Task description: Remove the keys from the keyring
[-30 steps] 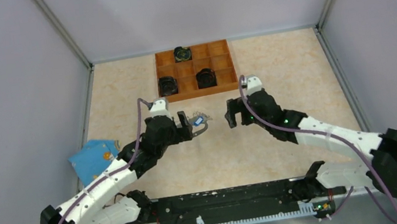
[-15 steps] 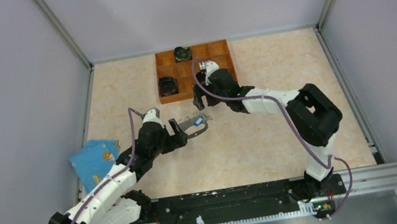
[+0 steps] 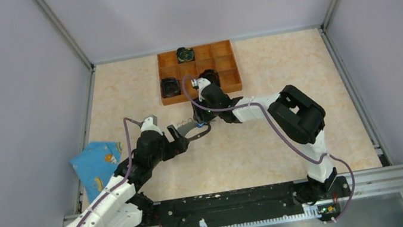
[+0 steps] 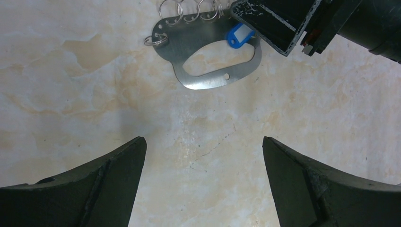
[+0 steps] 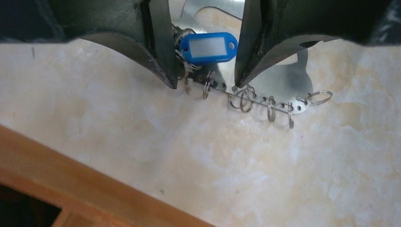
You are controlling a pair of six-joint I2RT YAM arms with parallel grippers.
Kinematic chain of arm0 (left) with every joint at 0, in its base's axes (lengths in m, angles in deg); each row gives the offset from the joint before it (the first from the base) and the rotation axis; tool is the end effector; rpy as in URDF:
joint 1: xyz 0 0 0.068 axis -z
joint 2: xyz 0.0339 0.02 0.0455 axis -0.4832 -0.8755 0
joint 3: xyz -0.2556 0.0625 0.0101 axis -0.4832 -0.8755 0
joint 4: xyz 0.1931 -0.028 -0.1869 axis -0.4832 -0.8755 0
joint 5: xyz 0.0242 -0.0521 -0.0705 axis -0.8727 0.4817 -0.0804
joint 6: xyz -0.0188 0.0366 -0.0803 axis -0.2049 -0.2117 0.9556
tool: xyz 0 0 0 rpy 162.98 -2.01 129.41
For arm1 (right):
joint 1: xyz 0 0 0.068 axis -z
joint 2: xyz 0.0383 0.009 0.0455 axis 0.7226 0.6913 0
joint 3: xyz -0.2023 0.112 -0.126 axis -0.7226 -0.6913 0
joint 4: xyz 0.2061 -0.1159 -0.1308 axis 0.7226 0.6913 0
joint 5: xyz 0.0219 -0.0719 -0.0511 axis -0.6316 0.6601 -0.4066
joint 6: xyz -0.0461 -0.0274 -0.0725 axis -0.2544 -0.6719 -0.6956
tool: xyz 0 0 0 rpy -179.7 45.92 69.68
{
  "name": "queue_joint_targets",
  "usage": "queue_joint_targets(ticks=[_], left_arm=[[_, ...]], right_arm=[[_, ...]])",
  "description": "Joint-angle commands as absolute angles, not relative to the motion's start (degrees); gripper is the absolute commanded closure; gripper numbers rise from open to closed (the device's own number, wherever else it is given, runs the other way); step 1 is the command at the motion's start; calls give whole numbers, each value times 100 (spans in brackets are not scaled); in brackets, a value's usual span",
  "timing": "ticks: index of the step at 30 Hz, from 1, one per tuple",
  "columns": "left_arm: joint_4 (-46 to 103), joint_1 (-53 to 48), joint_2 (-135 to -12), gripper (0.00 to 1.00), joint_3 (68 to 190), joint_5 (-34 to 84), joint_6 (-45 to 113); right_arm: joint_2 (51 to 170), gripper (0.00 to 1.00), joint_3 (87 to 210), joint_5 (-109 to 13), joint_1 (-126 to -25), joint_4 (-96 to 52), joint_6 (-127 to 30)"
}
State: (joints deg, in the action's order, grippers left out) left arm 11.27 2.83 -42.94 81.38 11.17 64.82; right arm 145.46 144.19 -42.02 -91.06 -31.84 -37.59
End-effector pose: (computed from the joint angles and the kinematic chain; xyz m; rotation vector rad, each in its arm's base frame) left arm 0.1958 -0.1122 0.1711 -0.2593 2.2452 -0.6123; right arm 0.3387 0.3395 0.1171 -0.5472 2.1965 0.6322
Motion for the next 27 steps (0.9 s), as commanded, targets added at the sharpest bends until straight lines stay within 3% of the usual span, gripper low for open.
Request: queue_joint_targets(ticks=[1, 6, 8, 12, 18, 23, 27], left_arm=[[1144, 255, -4186, 2, 7995, 1189, 6630], [1228, 252, -4194, 1, 7918, 1261, 6619], [1247, 249, -4202, 2, 7899, 1280, 6615], [1323, 252, -4250, 2, 7848, 1367, 6631], [1343, 242, -4284, 2, 7767, 1483, 6647], [1353, 235, -4223, 2, 7668, 1616, 6663], [1403, 236, -4112, 2, 7583, 1814, 6670]], right_arm=[[14256, 58, 13954, -3903, -9175, -3400, -3311], [13459, 82, 12844, -3336, -9426, -3261, -2633], [12967, 85, 12213, -2942, -9676, -3213, -2208], [12070, 69, 11070, -2581, -10529, -3508, -1414], [11821, 38, 11481, -1821, -10930, -2625, -1817], [11955, 35, 12021, -1614, -10779, -2287, -2400], [12237, 35, 12174, -2115, -10489, -2465, -2657]])
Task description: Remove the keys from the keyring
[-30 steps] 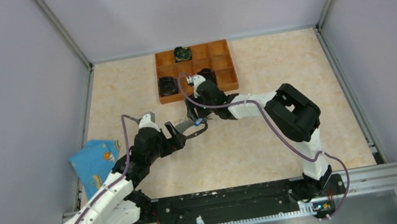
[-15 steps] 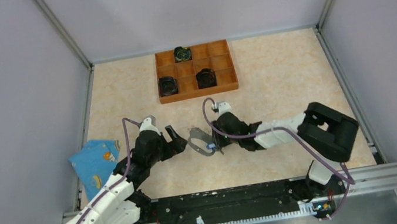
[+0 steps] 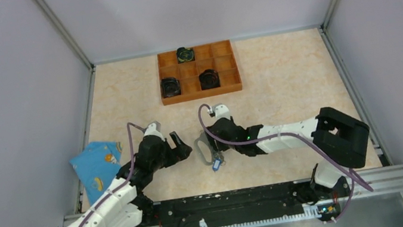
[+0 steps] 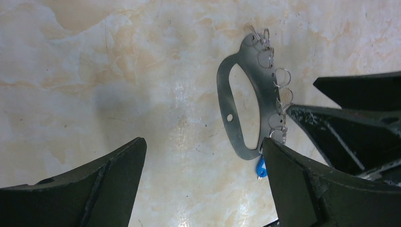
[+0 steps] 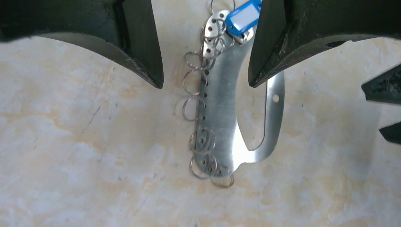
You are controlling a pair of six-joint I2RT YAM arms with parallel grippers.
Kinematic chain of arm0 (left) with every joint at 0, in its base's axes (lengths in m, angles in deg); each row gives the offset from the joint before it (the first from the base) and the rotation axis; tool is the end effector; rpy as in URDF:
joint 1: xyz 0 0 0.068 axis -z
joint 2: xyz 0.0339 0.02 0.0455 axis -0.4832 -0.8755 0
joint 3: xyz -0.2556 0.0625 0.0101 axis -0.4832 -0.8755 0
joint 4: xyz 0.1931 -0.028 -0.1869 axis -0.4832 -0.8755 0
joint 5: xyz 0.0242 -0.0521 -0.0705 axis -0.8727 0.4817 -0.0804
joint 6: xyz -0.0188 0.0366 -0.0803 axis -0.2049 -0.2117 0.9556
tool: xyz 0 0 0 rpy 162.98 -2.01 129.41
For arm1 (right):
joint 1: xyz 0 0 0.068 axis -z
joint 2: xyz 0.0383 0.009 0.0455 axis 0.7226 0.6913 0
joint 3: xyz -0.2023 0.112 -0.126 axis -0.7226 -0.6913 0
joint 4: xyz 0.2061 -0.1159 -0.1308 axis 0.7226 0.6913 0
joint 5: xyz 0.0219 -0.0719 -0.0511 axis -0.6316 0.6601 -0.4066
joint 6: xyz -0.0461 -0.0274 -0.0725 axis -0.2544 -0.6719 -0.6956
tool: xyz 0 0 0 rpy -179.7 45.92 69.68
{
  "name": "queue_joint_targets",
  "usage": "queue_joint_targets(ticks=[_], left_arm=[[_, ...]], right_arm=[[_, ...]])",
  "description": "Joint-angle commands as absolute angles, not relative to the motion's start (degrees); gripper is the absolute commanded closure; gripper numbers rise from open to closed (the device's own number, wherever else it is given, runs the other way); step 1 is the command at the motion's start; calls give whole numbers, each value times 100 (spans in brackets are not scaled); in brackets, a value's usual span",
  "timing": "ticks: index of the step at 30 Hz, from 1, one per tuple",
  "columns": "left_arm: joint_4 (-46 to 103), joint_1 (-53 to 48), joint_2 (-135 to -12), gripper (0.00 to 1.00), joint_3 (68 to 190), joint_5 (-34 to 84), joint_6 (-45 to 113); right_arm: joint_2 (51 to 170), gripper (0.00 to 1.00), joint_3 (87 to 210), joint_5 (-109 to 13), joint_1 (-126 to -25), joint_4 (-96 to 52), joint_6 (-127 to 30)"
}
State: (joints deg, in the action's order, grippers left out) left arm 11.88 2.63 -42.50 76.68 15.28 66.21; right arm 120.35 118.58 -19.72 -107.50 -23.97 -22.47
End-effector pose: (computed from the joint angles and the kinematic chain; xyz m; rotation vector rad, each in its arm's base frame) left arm 0.1844 -0.1111 0.1425 -0.2576 2.3322 -0.6567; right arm 0.1946 0.2954 0.1266 -0.3930 2.2797 0.4322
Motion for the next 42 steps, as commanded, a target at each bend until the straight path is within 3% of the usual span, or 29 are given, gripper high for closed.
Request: queue_joint_targets(ticks=[1, 11, 19, 27, 36, 42], left_arm=[[1409, 237, -4089, 1, 7568, 1850, 6665], [1576, 229, -4133, 2, 7471, 2078, 6626], [2098, 230, -4287, 4, 7278, 2302, 6784], [2793, 230, -4508, 10, 7052, 2585, 7118], [3035, 225, -4584, 13, 6938, 2548, 7303], [3225, 226, -4648, 14, 6837, 2571, 7397]], right_arm=[[12305, 35, 12223, -2207, -10460, -2500, -2715], [13077, 49, 12863, -2207, -10463, -2034, -2655], [12811, 51, 12503, -2098, -10406, -2308, -1947], [12525, 66, 11924, -2678, -10002, -3166, -975], [12615, 70, 11694, -3030, -9937, -3565, -532], [12594, 79, 11577, -3074, -9931, -3684, -375]])
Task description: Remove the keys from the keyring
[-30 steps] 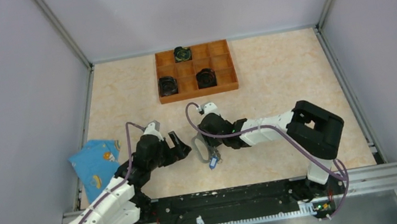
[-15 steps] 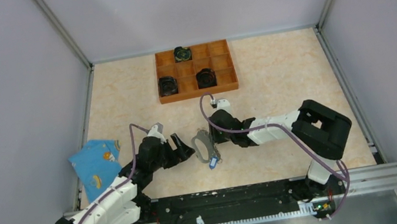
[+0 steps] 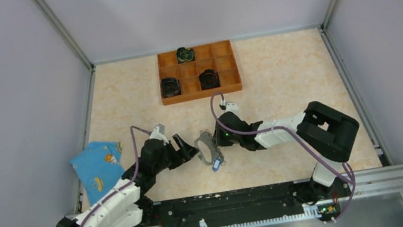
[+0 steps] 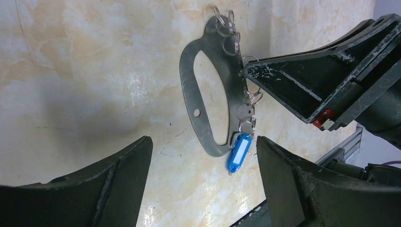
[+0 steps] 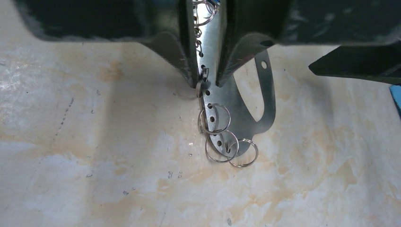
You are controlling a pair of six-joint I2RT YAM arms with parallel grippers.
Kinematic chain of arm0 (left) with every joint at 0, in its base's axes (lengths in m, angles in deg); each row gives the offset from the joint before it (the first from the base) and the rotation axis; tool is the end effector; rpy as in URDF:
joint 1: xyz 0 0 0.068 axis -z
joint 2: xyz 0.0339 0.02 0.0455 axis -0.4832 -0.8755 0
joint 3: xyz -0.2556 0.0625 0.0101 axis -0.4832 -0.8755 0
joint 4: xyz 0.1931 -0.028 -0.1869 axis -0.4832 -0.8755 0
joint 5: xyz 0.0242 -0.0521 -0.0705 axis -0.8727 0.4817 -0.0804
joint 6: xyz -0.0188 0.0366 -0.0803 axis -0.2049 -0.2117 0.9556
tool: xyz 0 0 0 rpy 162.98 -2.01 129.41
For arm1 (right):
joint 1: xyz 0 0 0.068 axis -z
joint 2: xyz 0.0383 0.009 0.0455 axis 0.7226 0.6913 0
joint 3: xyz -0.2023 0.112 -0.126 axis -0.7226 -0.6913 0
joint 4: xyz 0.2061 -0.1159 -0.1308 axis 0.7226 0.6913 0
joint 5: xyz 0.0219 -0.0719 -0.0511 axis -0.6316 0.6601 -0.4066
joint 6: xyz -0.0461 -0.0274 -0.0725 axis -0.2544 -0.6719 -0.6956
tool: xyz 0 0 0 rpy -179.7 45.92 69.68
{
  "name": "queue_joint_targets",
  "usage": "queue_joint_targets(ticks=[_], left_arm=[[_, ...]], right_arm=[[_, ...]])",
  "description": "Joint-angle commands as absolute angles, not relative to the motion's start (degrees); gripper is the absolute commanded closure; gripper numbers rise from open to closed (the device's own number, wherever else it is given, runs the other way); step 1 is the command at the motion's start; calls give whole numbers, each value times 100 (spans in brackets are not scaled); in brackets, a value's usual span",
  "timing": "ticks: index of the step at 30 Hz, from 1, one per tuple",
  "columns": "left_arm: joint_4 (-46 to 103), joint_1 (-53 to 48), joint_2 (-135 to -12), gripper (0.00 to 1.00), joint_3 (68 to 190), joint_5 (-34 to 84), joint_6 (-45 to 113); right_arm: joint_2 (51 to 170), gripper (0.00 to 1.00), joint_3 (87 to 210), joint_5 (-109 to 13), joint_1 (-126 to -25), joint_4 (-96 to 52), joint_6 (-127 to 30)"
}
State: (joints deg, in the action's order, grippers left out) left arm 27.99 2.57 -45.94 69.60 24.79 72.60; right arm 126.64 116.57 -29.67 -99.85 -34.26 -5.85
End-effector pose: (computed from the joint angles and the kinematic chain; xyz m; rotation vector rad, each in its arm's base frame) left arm 0.1823 -0.1252 0.1197 -0.2835 2.3018 -0.9350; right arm 0.2285 0.2845 0.0954 0.0129 2.3911 0.6959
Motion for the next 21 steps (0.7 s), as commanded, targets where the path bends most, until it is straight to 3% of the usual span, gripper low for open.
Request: queue_joint_targets(ticks=[1, 3, 4, 12, 21], left_arm=[[3271, 230, -4663, 14, 6812, 2582, 7403], [3351, 228, -4684, 14, 6765, 2598, 7432], [3401, 228, -4692, 14, 6741, 2613, 7434], [3812, 228, -4465, 15, 6566, 2742, 7301], [4852, 227, -3318, 17, 6093, 2997, 6798]], right_arm=[[12596, 85, 11585, -3100, -9918, -3698, -370], [12569, 99, 11613, -3191, -9909, -3757, -387], [12543, 100, 11625, -3253, -9909, -3783, -413], [11858, 100, 11435, -3761, -9904, -4441, -682], [10998, 100, 11035, -4517, -9885, -5351, -694]])
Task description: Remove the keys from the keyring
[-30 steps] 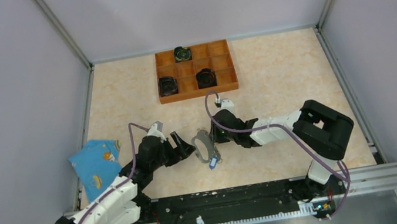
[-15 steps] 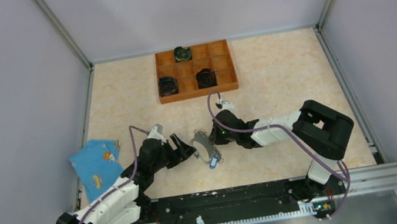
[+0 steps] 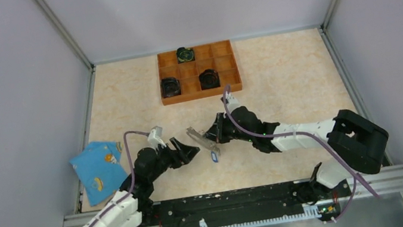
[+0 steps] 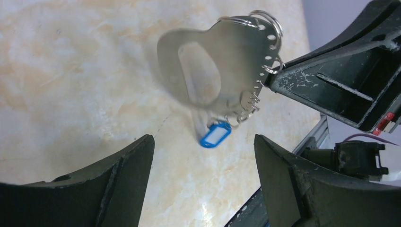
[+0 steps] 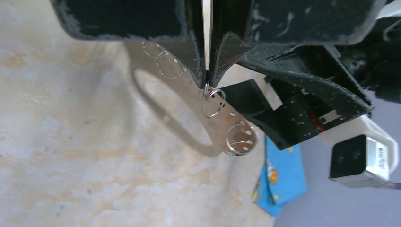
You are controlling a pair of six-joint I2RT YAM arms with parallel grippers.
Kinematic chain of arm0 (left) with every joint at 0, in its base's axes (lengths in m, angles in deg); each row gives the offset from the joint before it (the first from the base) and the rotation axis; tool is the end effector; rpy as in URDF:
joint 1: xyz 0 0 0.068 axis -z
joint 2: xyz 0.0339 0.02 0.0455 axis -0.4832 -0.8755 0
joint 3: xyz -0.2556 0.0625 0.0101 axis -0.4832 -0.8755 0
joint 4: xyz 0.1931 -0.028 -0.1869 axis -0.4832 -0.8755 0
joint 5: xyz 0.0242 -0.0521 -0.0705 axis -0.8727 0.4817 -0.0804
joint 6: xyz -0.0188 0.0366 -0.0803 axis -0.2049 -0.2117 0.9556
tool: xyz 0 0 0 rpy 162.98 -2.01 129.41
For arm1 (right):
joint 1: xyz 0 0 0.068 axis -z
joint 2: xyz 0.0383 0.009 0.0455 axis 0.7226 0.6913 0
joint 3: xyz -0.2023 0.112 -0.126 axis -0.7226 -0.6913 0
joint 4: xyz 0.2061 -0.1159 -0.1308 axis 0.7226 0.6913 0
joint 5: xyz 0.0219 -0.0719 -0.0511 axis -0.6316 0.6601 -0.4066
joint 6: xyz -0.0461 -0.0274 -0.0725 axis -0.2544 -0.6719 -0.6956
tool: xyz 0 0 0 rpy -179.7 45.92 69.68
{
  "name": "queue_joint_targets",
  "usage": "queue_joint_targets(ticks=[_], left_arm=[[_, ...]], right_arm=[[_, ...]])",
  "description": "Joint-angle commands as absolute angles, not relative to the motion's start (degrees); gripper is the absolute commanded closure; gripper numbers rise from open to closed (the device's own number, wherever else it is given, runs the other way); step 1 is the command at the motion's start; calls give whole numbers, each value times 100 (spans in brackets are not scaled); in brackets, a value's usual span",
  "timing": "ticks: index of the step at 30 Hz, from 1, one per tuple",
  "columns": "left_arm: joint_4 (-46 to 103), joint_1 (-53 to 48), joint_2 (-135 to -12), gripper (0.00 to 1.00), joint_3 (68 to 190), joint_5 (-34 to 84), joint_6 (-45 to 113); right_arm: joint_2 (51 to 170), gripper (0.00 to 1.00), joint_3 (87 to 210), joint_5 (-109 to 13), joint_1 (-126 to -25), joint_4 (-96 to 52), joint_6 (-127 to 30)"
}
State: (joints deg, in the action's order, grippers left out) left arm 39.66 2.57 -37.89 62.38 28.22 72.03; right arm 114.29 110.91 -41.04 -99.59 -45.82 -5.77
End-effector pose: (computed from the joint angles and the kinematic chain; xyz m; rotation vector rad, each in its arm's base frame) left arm 0.1723 -0.1246 0.1277 -0.1815 2.1006 -1.0971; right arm 0.2117 0.2858 0.1609 -0.0812 2.1780 1.1226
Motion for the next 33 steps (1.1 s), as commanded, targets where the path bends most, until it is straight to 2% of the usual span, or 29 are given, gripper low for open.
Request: queue_joint_targets(ticks=[1, 10, 13, 18, 24, 29, 33], left_arm=[[4890, 222, -3169, 17, 6081, 2999, 6690], [5244, 224, -2033, 17, 6293, 3135, 5643], [5469, 230, -1678, 12, 6462, 3493, 5269], [6168, 230, -1424, 12, 6617, 4035, 4719], [8452, 239, -2034, 13, 6305, 4805, 4924], [9518, 270, -2984, 17, 6664, 5502, 5199], [9779, 582, -3409, 20, 6901, 5426, 4985]], right_arm=[[10893, 100, 11050, -4560, -9881, -5335, -727], [9922, 100, 11610, -4754, -9865, -4448, -1027], [9604, 100, 11944, -4902, -9866, -4046, -1151], [9099, 100, 12401, -5097, -9867, -3462, -1286], [8745, 100, 12925, -5327, -9874, -2975, -1384], [8528, 100, 13095, -5407, -9869, -2810, -1367], [8394, 100, 13095, -5459, -9884, -2821, -1303]])
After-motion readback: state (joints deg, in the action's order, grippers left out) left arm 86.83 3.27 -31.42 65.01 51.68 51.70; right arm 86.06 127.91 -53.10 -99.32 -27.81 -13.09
